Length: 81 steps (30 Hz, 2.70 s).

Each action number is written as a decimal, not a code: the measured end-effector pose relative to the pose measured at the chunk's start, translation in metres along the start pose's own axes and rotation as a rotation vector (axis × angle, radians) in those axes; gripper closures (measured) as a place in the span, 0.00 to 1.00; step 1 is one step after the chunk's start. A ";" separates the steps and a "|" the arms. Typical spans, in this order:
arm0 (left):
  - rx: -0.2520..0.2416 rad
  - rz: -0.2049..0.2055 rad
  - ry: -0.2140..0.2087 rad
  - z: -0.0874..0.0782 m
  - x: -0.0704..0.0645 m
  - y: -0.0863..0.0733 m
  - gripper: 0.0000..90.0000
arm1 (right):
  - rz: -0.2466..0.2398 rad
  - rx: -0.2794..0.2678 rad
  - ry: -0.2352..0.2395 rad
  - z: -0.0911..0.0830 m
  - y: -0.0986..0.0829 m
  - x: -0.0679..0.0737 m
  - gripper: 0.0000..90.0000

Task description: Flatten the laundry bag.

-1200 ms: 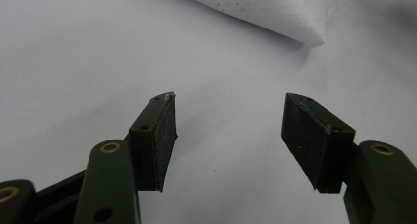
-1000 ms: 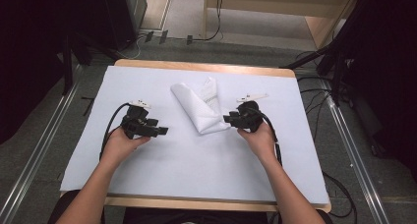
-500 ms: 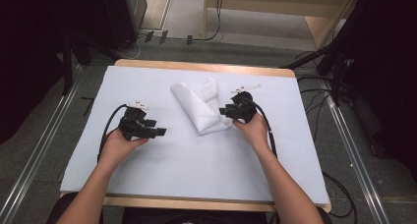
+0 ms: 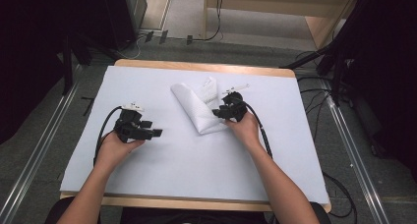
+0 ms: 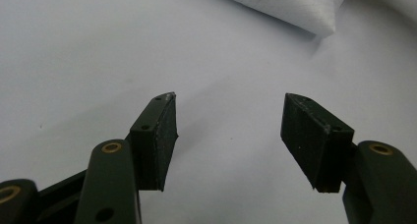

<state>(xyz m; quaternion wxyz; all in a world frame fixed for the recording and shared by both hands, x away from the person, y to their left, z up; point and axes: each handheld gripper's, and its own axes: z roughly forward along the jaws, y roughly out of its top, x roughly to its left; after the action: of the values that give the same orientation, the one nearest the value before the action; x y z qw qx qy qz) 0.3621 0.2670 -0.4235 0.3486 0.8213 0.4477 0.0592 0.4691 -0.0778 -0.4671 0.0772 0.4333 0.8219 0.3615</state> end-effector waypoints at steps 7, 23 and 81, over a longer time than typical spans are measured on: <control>-0.003 -0.021 0.004 -0.002 0.003 -0.003 0.44 | -0.034 -0.005 -0.016 0.003 -0.001 0.007 0.95; -0.014 -0.052 0.002 -0.011 0.016 -0.006 0.43 | -0.035 -0.068 0.100 -0.026 0.031 0.025 1.00; -0.047 -0.095 0.005 -0.007 0.043 0.013 0.43 | -0.097 -0.047 0.194 -0.036 0.016 0.055 0.78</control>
<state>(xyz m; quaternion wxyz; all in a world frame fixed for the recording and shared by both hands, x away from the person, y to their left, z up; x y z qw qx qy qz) 0.3943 0.2995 -0.4196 0.3693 0.7903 0.4857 0.0552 0.4295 -0.0488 -0.4198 0.0252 0.3539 0.8369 0.4167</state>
